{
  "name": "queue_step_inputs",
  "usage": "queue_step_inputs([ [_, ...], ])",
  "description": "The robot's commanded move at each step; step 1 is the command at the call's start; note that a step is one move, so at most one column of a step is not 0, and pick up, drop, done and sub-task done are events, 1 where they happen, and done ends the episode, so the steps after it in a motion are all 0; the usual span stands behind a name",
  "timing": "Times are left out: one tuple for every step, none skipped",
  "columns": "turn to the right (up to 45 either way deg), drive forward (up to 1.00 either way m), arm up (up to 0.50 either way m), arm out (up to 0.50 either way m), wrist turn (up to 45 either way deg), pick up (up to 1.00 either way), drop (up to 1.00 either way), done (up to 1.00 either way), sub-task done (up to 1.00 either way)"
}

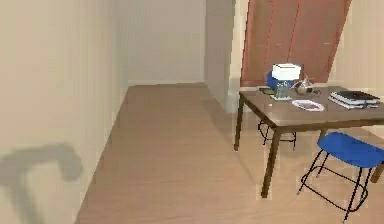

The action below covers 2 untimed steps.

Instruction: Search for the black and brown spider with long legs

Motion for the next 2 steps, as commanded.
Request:
queue_step_inputs([
  [0.0,1.0,0.0,0.0,0.0,0.0,0.0,0.0,0.0],
  [-3.0,0.0,0.0,0.0,0.0,0.0,0.0,0.0,0.0],
])
